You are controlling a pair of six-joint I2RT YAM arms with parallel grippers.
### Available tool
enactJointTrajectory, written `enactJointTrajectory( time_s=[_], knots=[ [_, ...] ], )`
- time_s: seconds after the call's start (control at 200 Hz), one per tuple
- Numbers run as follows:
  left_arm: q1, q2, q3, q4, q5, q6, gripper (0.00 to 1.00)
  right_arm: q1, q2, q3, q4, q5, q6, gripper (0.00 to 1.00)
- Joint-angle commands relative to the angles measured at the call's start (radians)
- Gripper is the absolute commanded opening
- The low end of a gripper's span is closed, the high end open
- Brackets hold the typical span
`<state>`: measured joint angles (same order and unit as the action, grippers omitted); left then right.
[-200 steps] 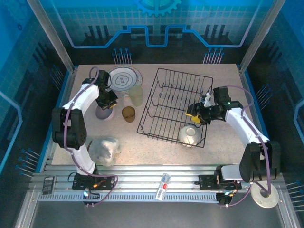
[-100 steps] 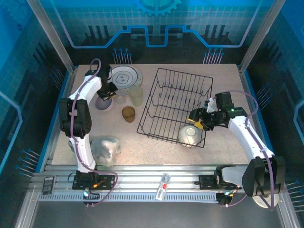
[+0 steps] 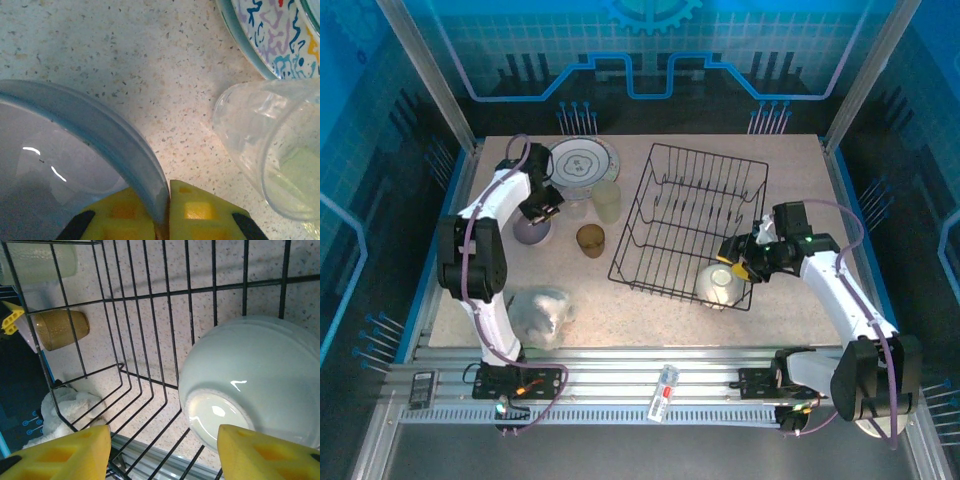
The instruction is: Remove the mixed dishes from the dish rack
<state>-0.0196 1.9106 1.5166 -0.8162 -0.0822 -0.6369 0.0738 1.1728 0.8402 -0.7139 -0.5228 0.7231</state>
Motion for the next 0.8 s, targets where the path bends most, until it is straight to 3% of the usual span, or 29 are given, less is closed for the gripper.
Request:
enactJointTrajectory(
  time_s=[0.0, 0.32, 0.465, 0.67, 0.796],
  knots=[
    [0.006, -0.049, -0.012, 0.01, 0.001, -0.003, 0.0, 0.021, 0.003, 0.0, 0.016, 0.004, 0.018, 0.6],
    [0.005, -0.024, -0.063, 0.045, 0.036, -0.024, 0.0, 0.05, 0.022, 0.032, 0.022, 0.021, 0.023, 0.6],
    [0.004, -0.019, -0.072, 0.048, 0.044, -0.025, 0.06, 0.056, 0.021, 0.03, 0.019, 0.026, 0.024, 0.6],
    [0.004, -0.029, -0.089, 0.055, 0.048, -0.02, 0.22, 0.065, 0.015, 0.016, 0.019, 0.033, 0.028, 0.6],
    [0.004, -0.038, -0.098, 0.063, 0.053, -0.015, 0.25, 0.069, 0.011, 0.008, 0.02, 0.038, 0.03, 0.6]
  ],
)
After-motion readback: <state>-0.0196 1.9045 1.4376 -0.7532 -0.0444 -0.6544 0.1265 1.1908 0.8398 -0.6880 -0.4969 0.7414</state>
